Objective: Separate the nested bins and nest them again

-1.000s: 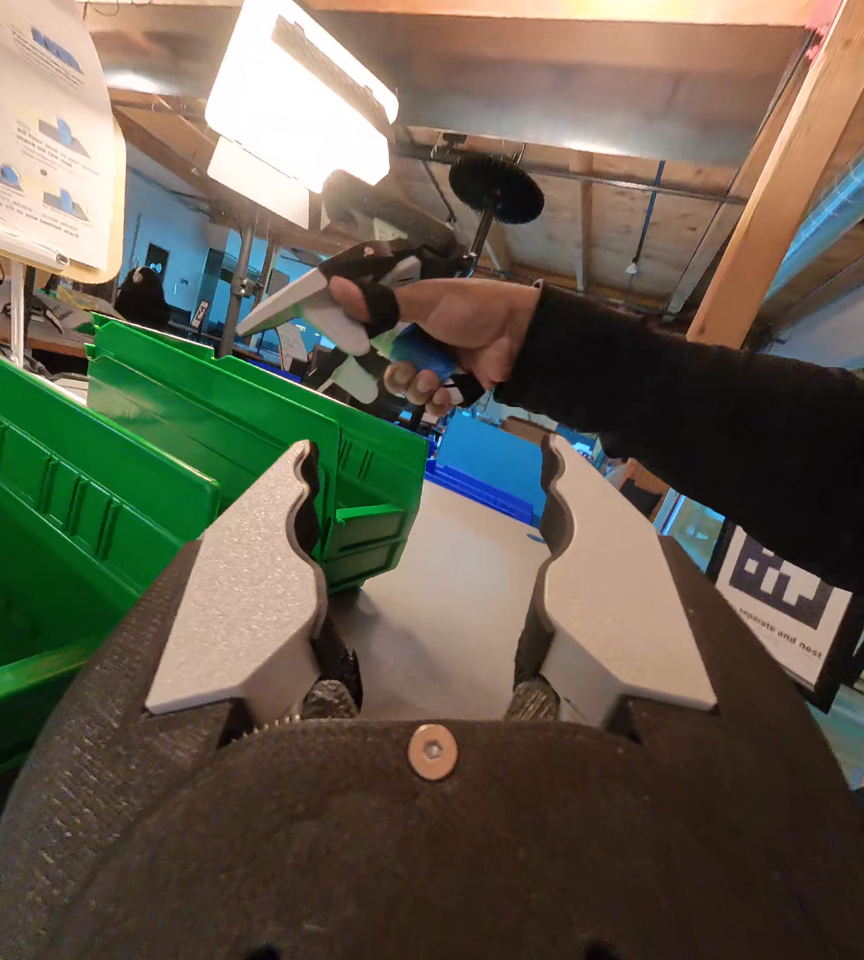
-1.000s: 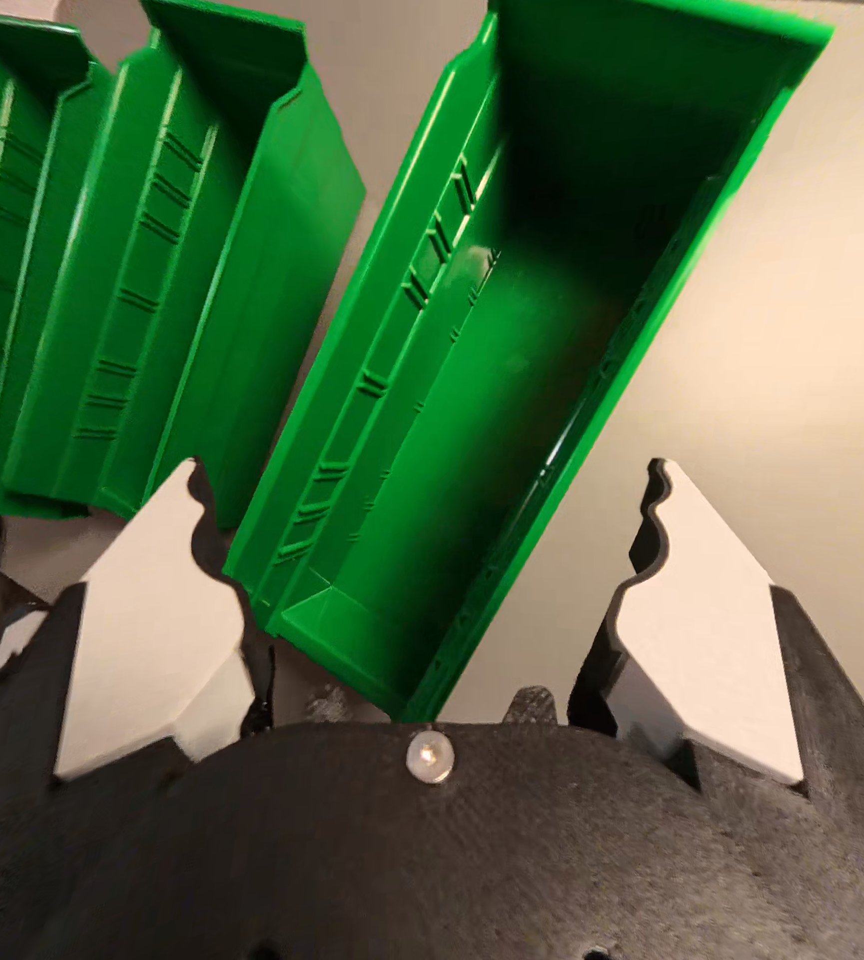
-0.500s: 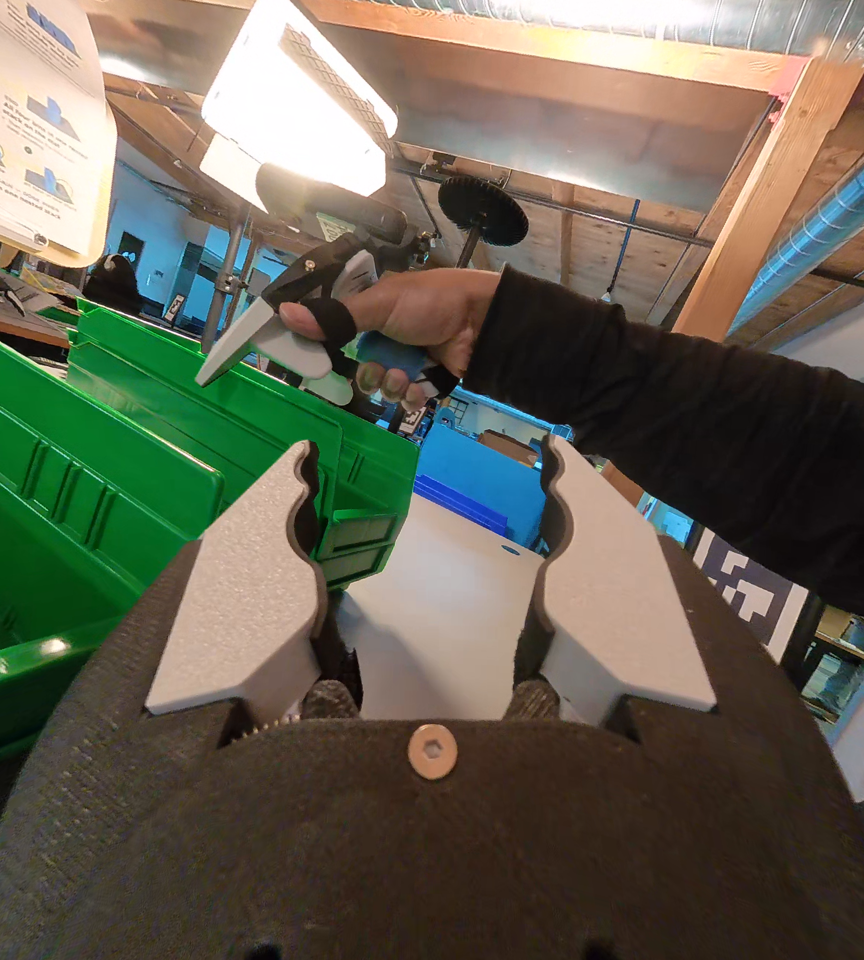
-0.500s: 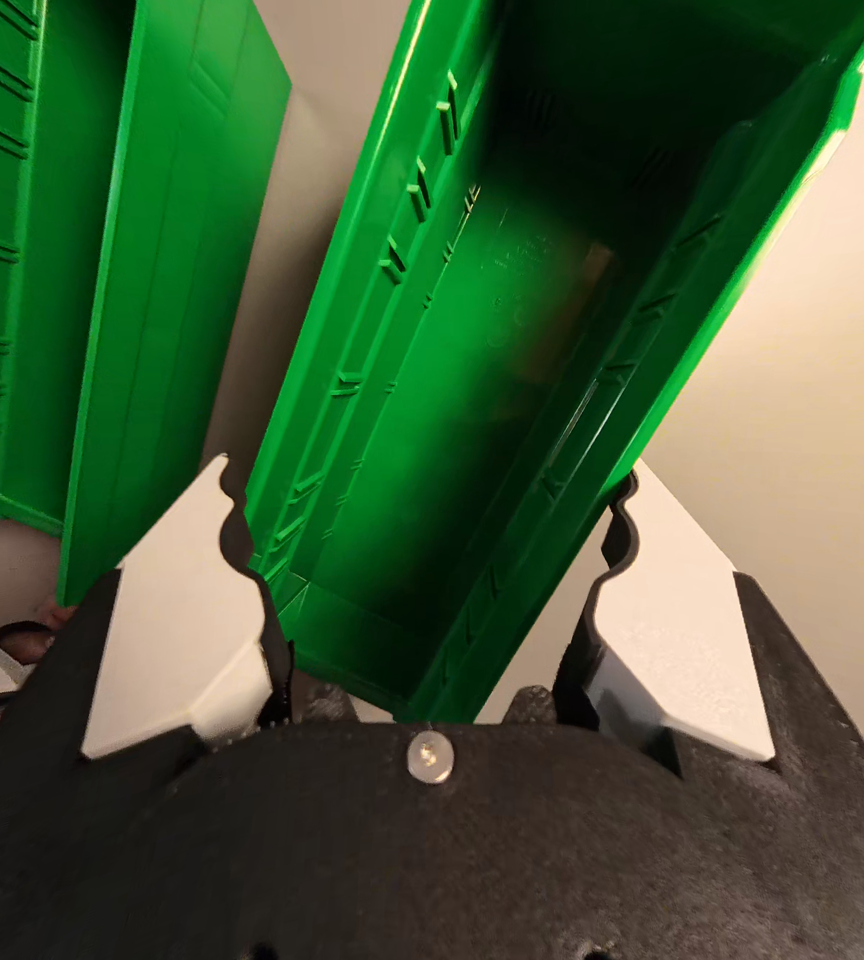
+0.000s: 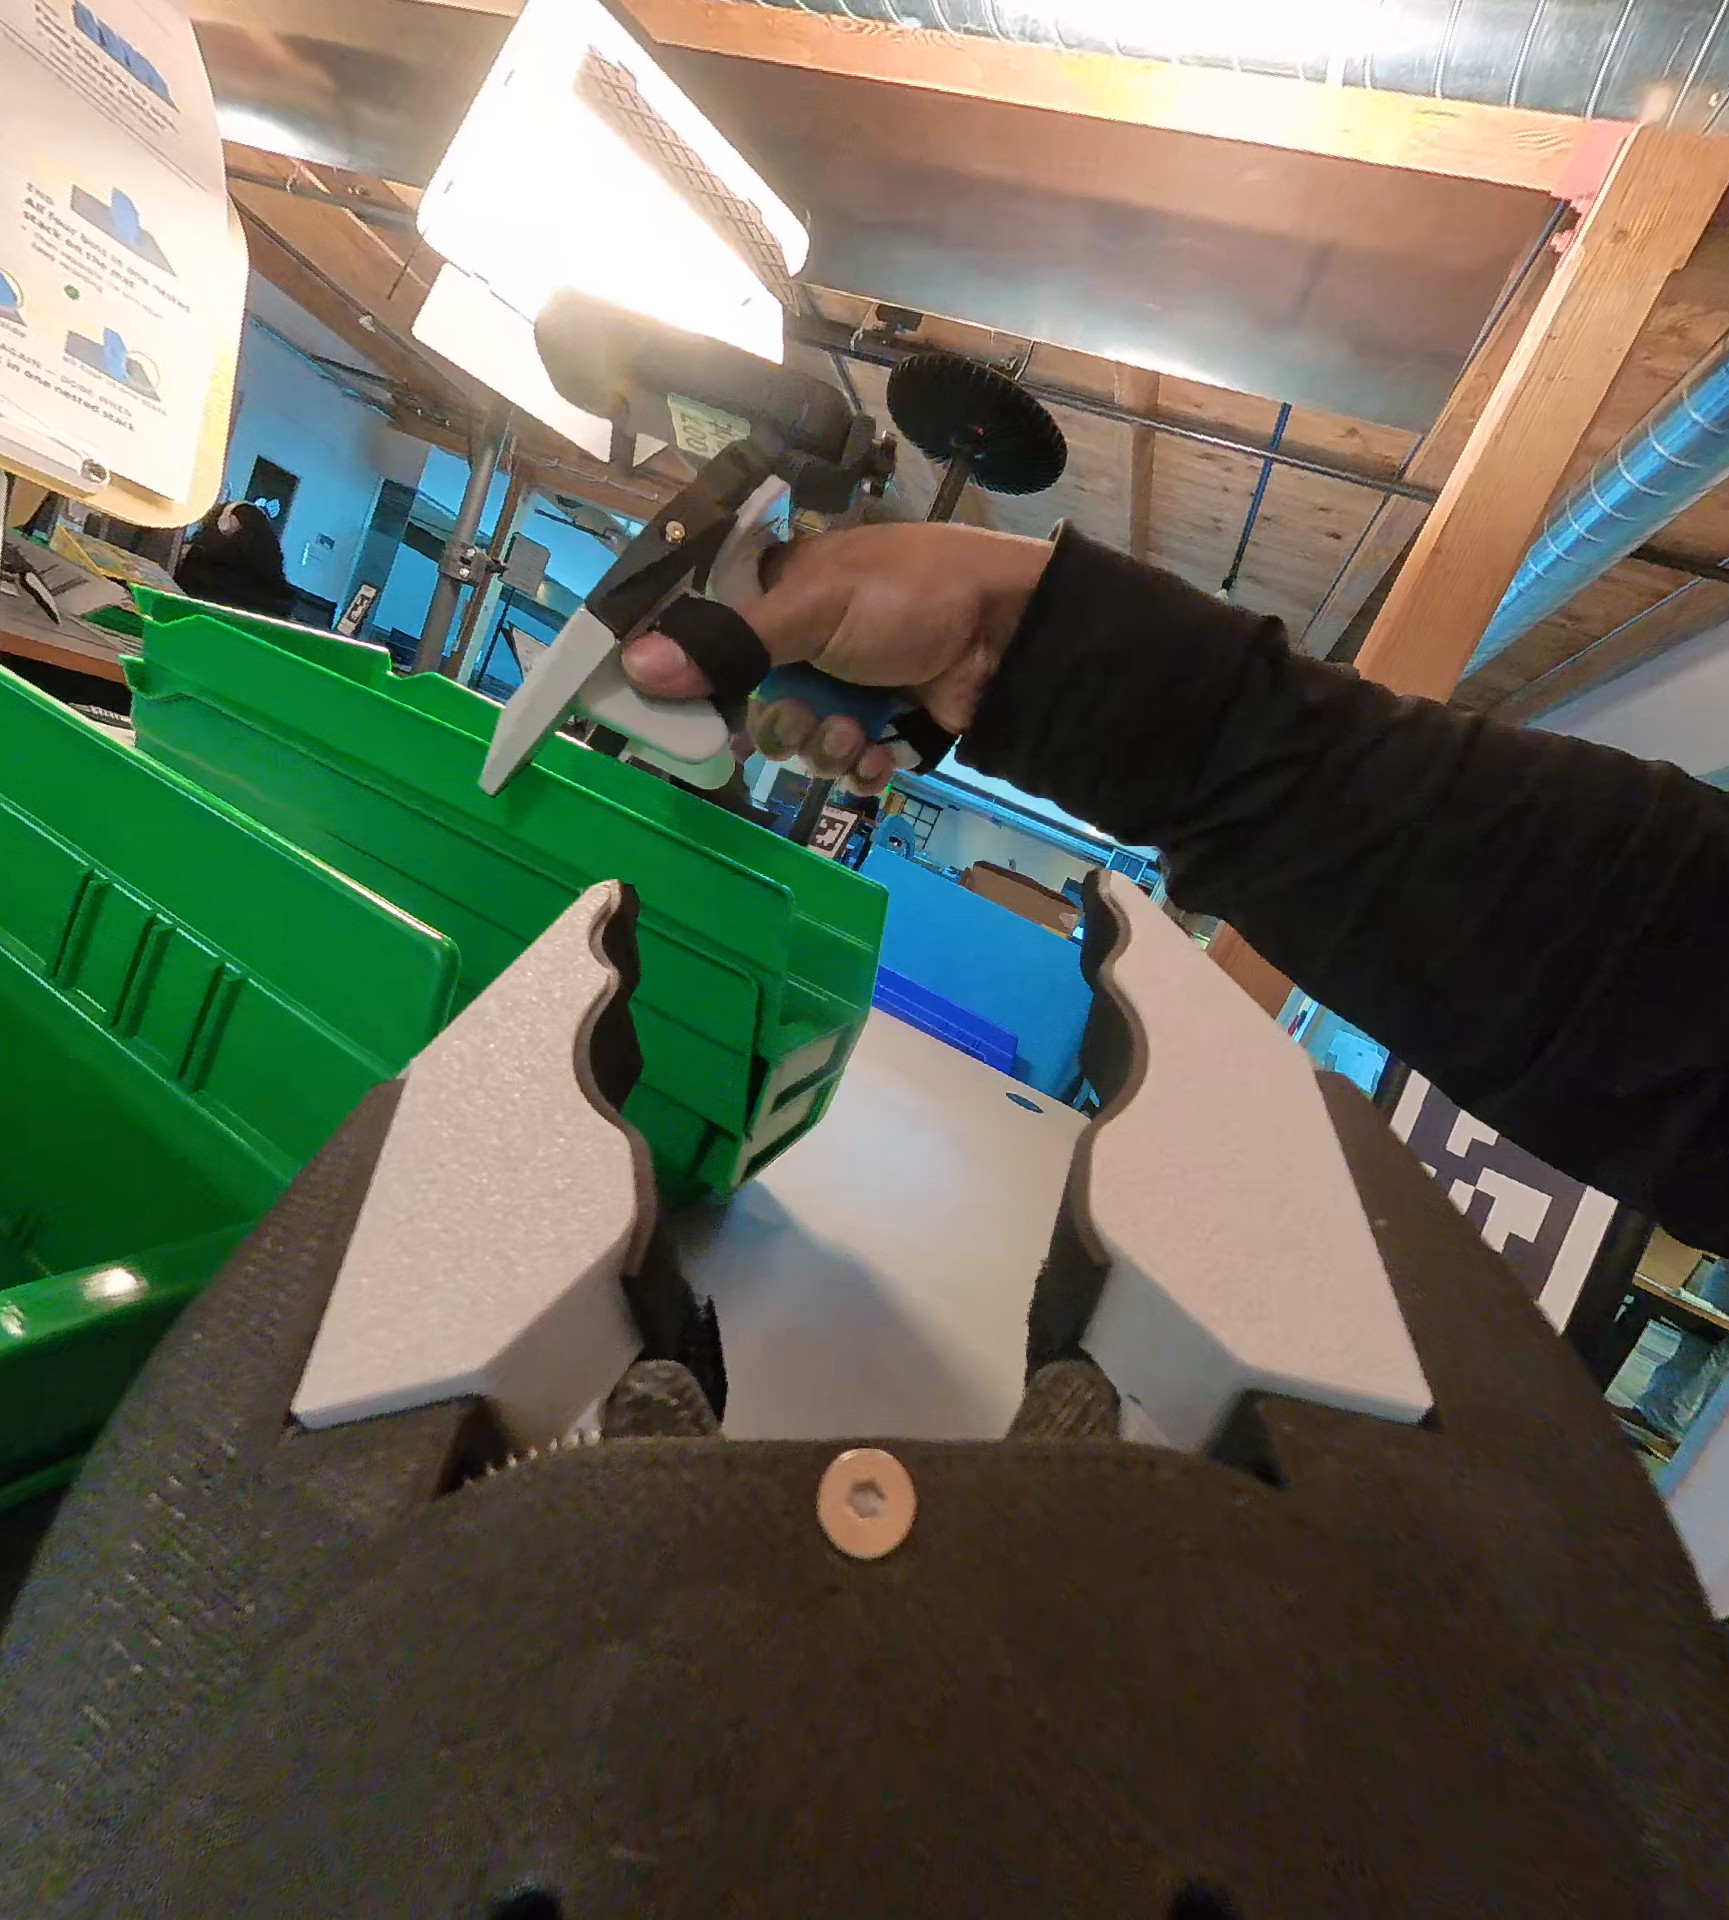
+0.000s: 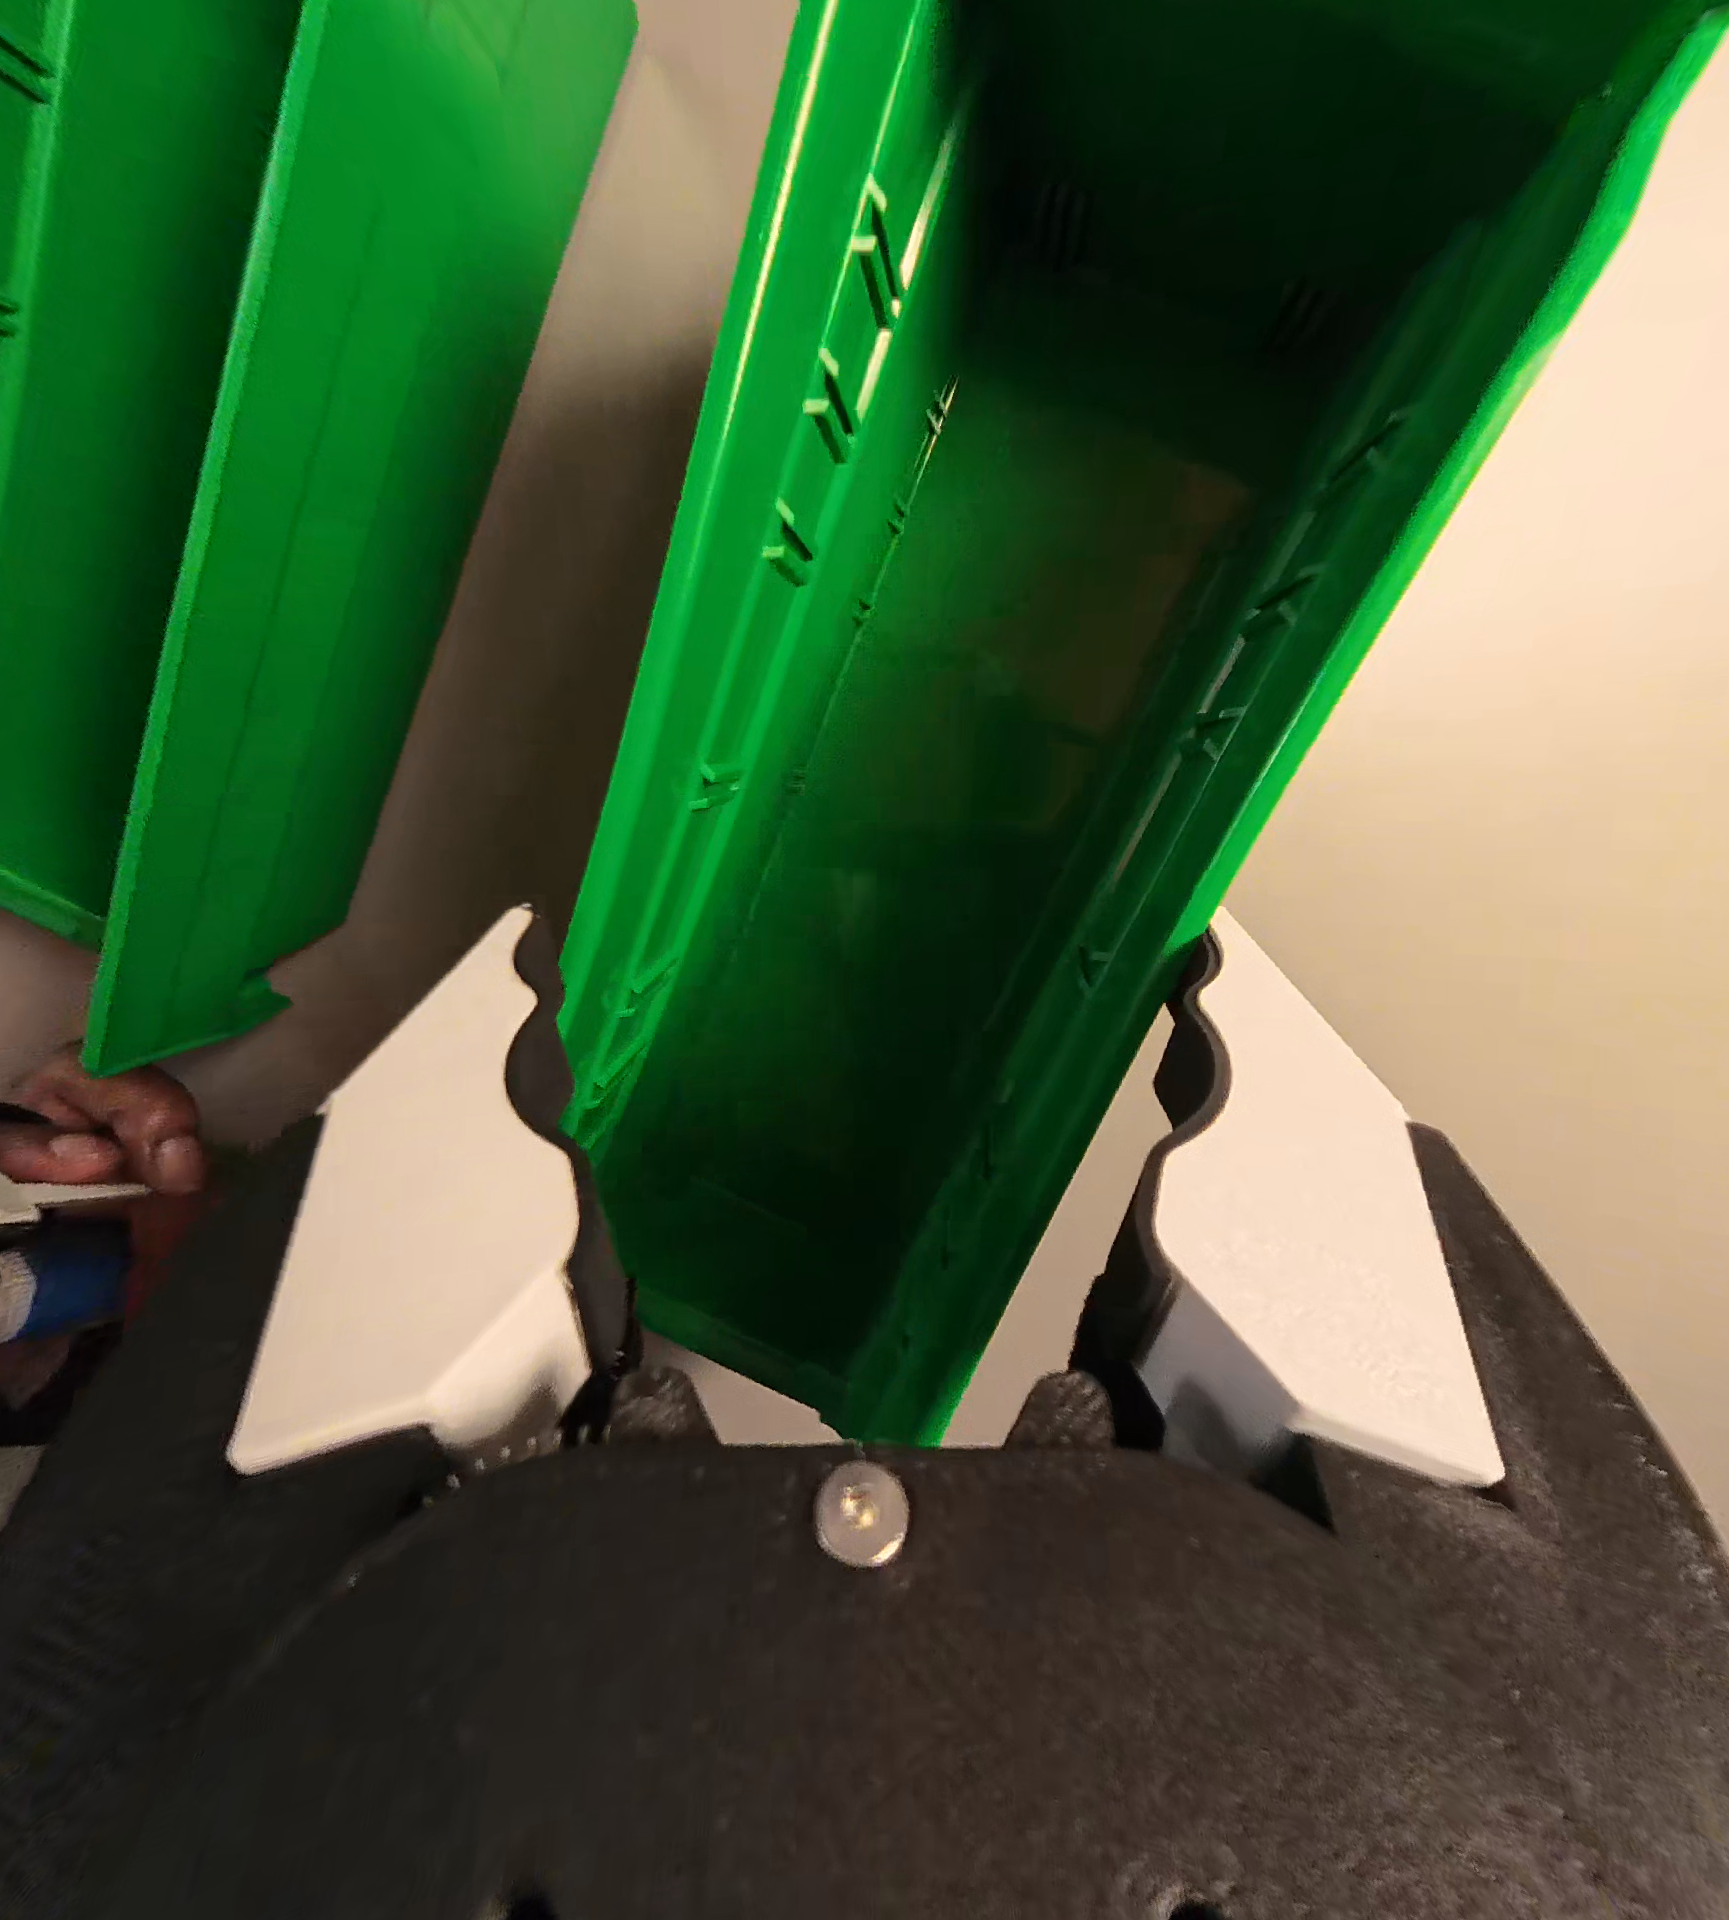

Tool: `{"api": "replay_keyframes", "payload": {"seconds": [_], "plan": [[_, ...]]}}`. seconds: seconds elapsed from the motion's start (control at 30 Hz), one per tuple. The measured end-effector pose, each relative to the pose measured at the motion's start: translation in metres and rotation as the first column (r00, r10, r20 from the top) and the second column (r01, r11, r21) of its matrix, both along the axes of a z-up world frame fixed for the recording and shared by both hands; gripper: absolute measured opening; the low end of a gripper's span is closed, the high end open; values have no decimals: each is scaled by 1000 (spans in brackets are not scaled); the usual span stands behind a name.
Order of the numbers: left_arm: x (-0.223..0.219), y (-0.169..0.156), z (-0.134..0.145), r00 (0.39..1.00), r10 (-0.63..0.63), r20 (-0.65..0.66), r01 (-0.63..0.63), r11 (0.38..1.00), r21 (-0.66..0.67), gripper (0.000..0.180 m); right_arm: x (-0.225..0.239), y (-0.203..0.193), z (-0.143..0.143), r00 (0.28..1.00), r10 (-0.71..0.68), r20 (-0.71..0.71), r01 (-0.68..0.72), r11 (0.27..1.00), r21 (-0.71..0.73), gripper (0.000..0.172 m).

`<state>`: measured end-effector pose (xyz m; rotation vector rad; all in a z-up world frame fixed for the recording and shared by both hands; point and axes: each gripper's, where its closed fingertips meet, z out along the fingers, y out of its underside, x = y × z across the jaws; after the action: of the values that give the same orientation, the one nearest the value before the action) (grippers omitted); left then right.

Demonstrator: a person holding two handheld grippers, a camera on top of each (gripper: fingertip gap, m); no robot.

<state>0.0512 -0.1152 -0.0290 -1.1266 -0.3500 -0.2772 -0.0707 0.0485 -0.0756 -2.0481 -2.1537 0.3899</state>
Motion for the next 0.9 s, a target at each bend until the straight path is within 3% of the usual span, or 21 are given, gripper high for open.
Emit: {"api": "replay_keyframes", "payload": {"seconds": [0.23, 0.63, 0.9], "plan": [[-1, 0, 0, 1000, -2, 6, 2, 1000, 1, 84, 6, 1, 7, 998, 65, 19, -66, 997, 40, 110], [-1, -1, 0, 1000, -5, 12, 5, 1000, 5, 84, 7, -6, 15, 994, 104, -8, -105, 994, -15, 110], [-1, -1, 0, 1000, -6, 16, 6, 1000, 6, 83, 11, -2, 11, 990, 136, 26, -137, 989, 59, 111]]}}
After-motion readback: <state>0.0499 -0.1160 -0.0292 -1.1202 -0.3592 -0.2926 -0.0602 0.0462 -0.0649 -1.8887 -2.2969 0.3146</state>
